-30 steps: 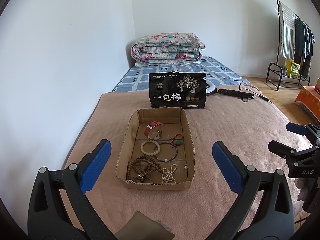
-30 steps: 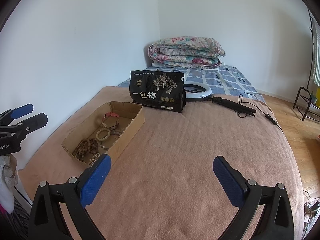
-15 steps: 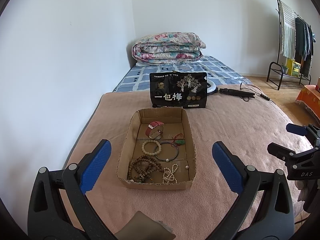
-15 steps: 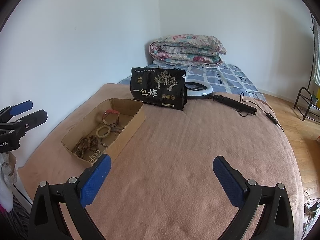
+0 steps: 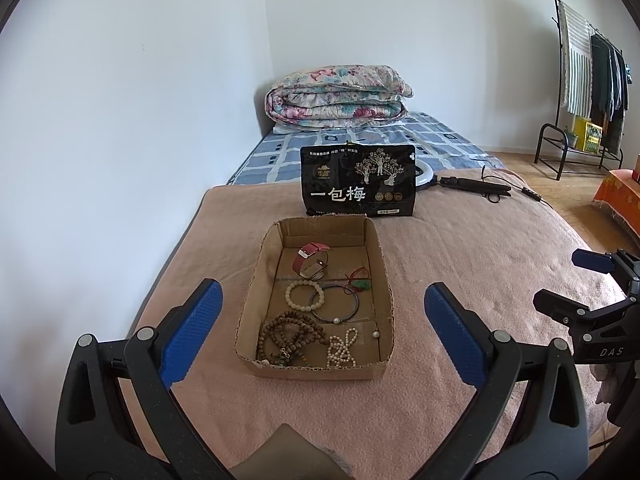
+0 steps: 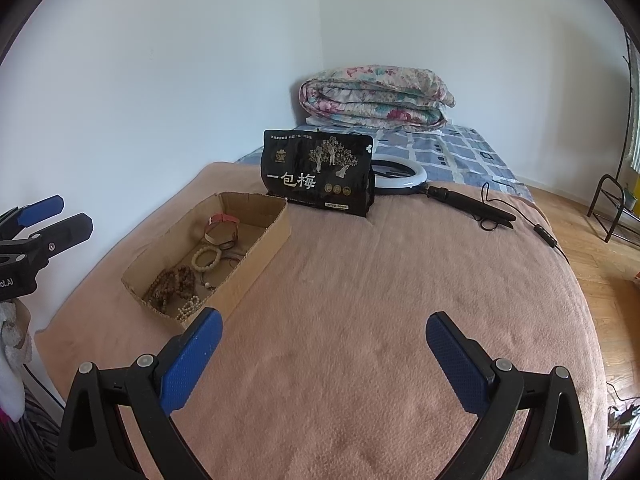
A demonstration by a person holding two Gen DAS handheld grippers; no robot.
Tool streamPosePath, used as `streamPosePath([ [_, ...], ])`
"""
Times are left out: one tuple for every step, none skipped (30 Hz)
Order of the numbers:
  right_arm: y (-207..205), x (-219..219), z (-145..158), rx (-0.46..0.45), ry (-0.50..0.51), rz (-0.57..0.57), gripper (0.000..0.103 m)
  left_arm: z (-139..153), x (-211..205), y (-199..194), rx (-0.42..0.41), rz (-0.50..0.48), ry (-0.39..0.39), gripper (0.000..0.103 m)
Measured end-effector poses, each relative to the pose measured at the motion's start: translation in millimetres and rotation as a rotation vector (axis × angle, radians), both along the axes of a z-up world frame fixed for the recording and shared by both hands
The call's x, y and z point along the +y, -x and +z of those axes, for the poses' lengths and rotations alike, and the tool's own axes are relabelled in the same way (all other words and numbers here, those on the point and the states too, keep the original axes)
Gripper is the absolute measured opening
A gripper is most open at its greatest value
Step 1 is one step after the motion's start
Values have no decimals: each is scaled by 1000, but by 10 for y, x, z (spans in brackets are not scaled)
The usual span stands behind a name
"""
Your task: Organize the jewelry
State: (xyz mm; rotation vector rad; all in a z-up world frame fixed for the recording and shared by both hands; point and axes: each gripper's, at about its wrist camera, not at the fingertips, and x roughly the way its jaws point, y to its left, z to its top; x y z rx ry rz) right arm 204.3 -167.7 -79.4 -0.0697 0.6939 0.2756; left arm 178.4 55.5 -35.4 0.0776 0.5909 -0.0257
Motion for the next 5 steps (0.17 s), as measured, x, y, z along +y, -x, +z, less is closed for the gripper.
streamPosePath([
  [-3, 2, -5, 2, 2, 1, 103, 1, 2, 1, 0, 1, -1, 103],
  [-2, 1, -10, 4, 4, 3, 103, 1, -1, 0, -1, 1, -1, 103],
  [-3, 1, -13, 5, 5, 4, 103, 3, 9, 1, -3, 4, -2, 103],
  [0, -2, -17, 6, 6, 5, 103, 5, 19, -3, -2, 5, -2, 103],
  [-2, 0, -16, 7, 8, 6, 103, 1, 18, -7, -1, 4, -2, 103],
])
